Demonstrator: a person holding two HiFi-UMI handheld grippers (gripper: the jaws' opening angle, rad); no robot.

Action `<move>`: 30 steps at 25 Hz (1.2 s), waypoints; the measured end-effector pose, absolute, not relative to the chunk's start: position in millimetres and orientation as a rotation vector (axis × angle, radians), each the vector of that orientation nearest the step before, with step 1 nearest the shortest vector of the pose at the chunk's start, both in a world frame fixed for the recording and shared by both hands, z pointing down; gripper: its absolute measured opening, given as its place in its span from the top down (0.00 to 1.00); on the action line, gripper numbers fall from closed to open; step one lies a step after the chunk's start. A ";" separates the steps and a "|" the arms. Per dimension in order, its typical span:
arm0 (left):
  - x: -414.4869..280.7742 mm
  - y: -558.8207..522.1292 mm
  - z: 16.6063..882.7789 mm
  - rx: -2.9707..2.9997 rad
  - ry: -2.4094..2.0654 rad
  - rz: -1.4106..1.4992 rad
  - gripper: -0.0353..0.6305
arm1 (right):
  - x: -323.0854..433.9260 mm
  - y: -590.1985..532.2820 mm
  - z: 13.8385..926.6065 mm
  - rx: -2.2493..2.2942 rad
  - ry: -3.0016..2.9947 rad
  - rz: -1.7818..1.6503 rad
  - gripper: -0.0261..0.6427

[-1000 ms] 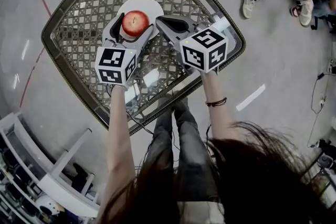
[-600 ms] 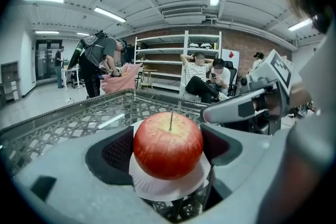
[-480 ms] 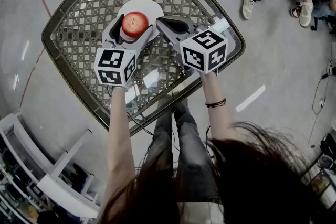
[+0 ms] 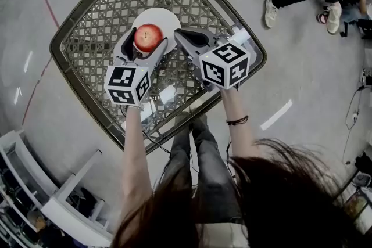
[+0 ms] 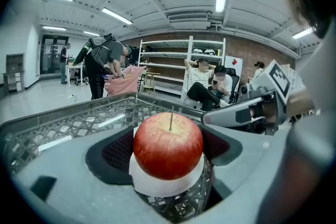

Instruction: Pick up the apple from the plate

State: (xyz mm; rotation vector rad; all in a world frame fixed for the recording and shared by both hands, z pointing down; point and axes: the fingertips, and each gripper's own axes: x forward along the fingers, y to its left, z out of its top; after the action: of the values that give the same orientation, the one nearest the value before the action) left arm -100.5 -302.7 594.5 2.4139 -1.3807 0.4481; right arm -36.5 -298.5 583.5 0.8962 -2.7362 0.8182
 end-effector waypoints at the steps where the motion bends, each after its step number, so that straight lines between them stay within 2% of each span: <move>1: -100.5 -301.8 591.5 2.412 -1.385 0.438 0.35 | -36.1 -298.6 580.9 0.897 -2.737 0.812 0.95; 30: -107.6 -257.4 494.2 2.365 -1.439 0.262 0.35 | -36.4 -266.9 490.9 0.911 -2.782 0.758 0.95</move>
State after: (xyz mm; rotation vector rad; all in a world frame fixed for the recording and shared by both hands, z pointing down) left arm -107.6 -257.4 494.2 2.3645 -1.4385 0.2624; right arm -36.4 -266.9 490.9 0.9112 -2.7818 0.7575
